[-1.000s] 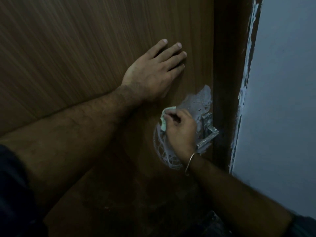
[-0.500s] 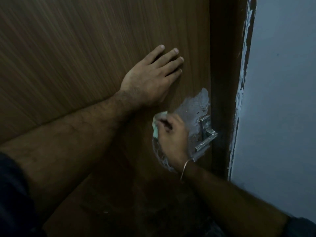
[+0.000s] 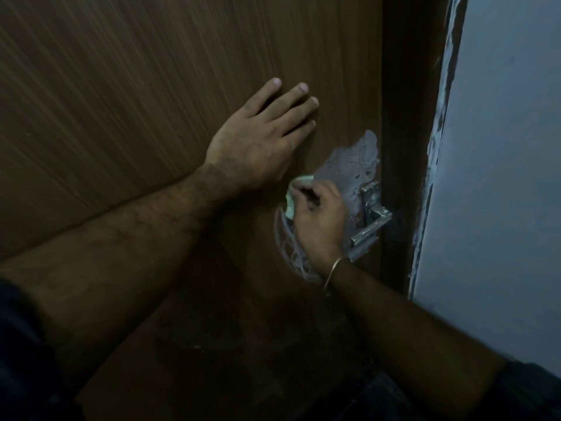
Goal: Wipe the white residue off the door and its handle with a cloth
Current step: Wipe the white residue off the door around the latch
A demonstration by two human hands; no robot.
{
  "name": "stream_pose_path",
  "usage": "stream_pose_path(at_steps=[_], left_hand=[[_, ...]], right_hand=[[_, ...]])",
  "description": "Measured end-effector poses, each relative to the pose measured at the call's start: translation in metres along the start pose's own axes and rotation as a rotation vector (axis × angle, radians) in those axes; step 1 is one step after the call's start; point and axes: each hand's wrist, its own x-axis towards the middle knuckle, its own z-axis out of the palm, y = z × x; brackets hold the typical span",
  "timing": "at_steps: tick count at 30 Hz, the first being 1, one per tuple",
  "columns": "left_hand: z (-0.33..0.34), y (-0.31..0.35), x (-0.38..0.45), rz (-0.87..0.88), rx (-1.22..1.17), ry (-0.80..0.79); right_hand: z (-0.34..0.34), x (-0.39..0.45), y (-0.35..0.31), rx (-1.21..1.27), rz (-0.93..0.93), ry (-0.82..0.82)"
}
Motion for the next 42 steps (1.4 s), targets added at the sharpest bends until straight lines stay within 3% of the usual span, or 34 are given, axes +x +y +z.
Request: stream_pose_path(at_steps=[3, 6, 9, 12, 15, 17, 20, 22, 26, 28, 31, 34, 37, 39, 42], left_hand=[[0.003, 0.002, -0.006, -0.008, -0.022, 0.008], [0.004, 0.004, -0.015, -0.011, -0.036, 0.005], [0.005, 0.01, -0.026, -0.013, -0.04, 0.017], [0.008, 0.016, -0.031, -0.024, -0.021, 0.035], [0.011, 0.017, -0.034, -0.031, -0.032, 0.051], [0.013, 0.021, -0.038, -0.046, -0.043, 0.07], [0.017, 0.03, -0.048, -0.067, -0.038, 0.103], [0.019, 0.034, -0.053, -0.07, -0.044, 0.111], [0.022, 0.035, -0.059, -0.066, -0.036, 0.088], [0.023, 0.035, -0.063, -0.069, -0.011, 0.092], [0.024, 0.038, -0.067, -0.063, -0.015, 0.093], [0.024, 0.038, -0.068, -0.074, -0.02, 0.107], [0.023, 0.038, -0.067, -0.062, -0.031, 0.06], [0.022, 0.038, -0.068, -0.064, -0.03, 0.055], [0.021, 0.038, -0.068, -0.062, -0.036, 0.055]], right_hand=[[0.006, -0.007, 0.0, -0.043, -0.089, -0.063], [0.0, -0.03, 0.017, -0.084, -0.037, -0.165], [-0.003, -0.018, 0.019, -0.028, 0.085, -0.101], [0.004, -0.004, 0.007, -0.026, -0.03, -0.041], [0.007, -0.022, 0.018, -0.102, -0.123, -0.128], [0.001, -0.035, 0.033, -0.091, -0.06, -0.159], [0.001, -0.029, 0.039, -0.015, 0.076, -0.071], [0.008, -0.023, 0.03, 0.017, 0.038, -0.032], [0.016, -0.048, 0.032, -0.085, -0.155, -0.163], [0.01, -0.064, 0.041, -0.123, -0.084, -0.205], [0.009, -0.054, 0.04, -0.068, 0.033, -0.11], [0.018, -0.035, 0.024, -0.03, -0.039, -0.05], [0.018, -0.051, 0.03, -0.077, -0.113, -0.16], [0.01, -0.069, 0.045, -0.12, -0.019, -0.217], [0.003, -0.065, 0.053, -0.047, 0.201, -0.096]])
